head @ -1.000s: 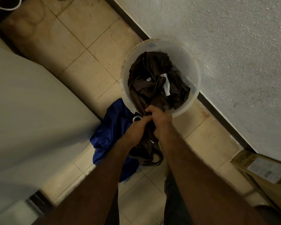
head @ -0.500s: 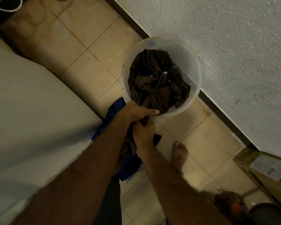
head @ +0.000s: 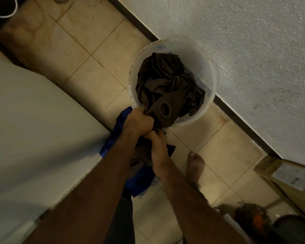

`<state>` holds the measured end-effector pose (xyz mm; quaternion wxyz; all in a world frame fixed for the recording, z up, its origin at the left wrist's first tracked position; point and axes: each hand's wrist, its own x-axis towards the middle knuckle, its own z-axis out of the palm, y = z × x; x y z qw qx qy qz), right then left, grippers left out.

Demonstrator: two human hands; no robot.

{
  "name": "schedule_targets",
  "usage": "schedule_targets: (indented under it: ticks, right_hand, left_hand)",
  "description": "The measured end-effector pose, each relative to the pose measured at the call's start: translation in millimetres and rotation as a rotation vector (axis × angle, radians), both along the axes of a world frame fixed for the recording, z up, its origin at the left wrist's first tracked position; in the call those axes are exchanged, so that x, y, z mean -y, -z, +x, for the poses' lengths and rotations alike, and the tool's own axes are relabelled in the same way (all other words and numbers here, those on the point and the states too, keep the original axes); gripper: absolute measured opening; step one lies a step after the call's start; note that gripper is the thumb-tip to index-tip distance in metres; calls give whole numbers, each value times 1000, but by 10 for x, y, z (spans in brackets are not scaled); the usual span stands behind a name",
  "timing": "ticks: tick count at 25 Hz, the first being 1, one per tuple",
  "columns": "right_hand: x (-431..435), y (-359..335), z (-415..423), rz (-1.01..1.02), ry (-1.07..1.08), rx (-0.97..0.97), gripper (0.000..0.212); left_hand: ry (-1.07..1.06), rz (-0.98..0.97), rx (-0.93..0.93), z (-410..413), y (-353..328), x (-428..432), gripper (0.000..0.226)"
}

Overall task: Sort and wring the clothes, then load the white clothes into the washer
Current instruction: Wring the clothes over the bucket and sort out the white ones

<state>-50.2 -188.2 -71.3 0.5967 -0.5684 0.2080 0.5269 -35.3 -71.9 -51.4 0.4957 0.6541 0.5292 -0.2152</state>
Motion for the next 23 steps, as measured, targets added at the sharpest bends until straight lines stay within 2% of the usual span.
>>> schedule_targets:
  ticks: [3,5,7,10,12,14,17,18,19,20,21,23]
  right_hand:
    - [-7,0,-45,100,110,-56,71]
    - [-11,-39,-23,113,168,-126,68]
    - [-24,-20,101,53,261,-189,60]
    - [-136,49,417,-132,342,-130,83]
    - [-263,35,537,-240,325,-68,90]
    - [-354,38,553,-282,280,-39,73]
    - [-315,55,464,-259,284,-8,44]
    - [-291,48,423,-245,293,9,34]
    - [-281,28,385,-240,294,26,27]
    - [-280,12,344,-243,283,50,22]
    - [-276,-5,310,-248,270,70,19]
    - [-273,-31,262,-272,247,107,14]
  left_hand:
    - [63,-5,18,-36,-47,-39,32]
    - [77,-7,35,-58,-84,-79,32]
    - [154,-49,20,-121,-135,-106,35]
    - [406,-175,-1,-279,-191,-20,47]
    - [509,-168,40,-338,-181,45,43]
    - [416,-211,97,-314,-196,93,29]
    - [-120,-398,168,-194,-234,158,13]
    - [-256,-402,154,-162,-188,175,27]
    - [-325,-368,104,-144,-92,174,57]
    - [-341,-317,57,-135,-7,174,86]
    - [-339,-284,29,-139,89,172,104]
    - [-336,-242,-6,-149,311,172,117]
